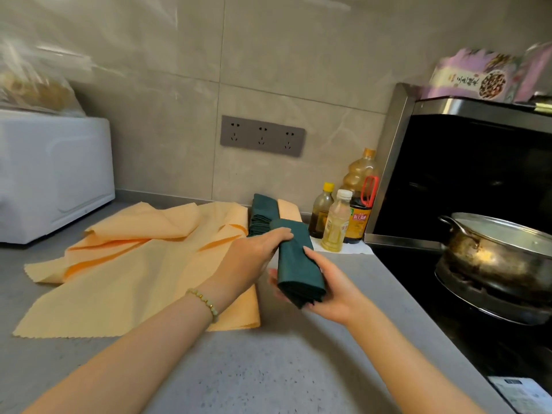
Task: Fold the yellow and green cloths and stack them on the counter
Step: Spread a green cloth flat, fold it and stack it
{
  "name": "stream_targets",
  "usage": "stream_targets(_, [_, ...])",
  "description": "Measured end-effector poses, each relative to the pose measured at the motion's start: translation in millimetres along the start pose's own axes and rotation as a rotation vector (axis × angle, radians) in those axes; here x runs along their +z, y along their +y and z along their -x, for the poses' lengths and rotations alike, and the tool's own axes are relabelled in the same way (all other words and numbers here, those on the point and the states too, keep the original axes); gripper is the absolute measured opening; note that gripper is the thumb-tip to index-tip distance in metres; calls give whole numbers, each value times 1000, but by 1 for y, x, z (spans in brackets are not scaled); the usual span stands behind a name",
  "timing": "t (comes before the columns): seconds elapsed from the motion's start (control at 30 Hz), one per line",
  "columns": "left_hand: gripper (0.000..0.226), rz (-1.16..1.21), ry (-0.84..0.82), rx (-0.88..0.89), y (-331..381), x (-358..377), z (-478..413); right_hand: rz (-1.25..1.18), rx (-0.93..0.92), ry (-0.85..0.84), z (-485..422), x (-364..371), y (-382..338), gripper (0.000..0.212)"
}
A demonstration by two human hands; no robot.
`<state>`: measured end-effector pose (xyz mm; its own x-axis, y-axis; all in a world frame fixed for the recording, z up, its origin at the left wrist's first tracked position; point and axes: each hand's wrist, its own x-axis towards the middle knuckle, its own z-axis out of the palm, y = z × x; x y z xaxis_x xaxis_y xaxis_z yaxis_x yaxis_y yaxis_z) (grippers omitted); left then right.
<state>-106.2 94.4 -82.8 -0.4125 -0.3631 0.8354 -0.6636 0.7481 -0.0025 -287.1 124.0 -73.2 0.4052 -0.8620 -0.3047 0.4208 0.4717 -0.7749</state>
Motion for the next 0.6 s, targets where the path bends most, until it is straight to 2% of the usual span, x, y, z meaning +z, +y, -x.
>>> stream_targets(0.07, [30, 140, -1, -203, -14, -2, 0, 77, -77, 17, -16, 13, -6, 42])
stream_targets(0.2, [27, 741, 18, -941, -29, -3, -10, 342, -273, 112, -54, 23, -27, 42])
stream_targets(0.27, [25, 932, -87, -1183, -46, 2, -20, 425, -313, 127, -78, 22, -40, 45])
stream_targets(0.33, [30, 979, -153, -1239, -65, 6, -32, 489, -334, 137, -98, 23, -55, 48])
stream_targets(0.47, [35, 1043, -77, -1245, -112, 23, -70, 718, -452, 248, -153, 33, -94, 47])
stream_targets(0.53, [32, 964, -51, -1256, -136, 36, -89, 902, -532, 311, -184, 38, -111, 49])
stream_targets(0.6, [32, 881, 0, -1272, -163, 53, -105, 988, -595, 377, -218, 38, -125, 63])
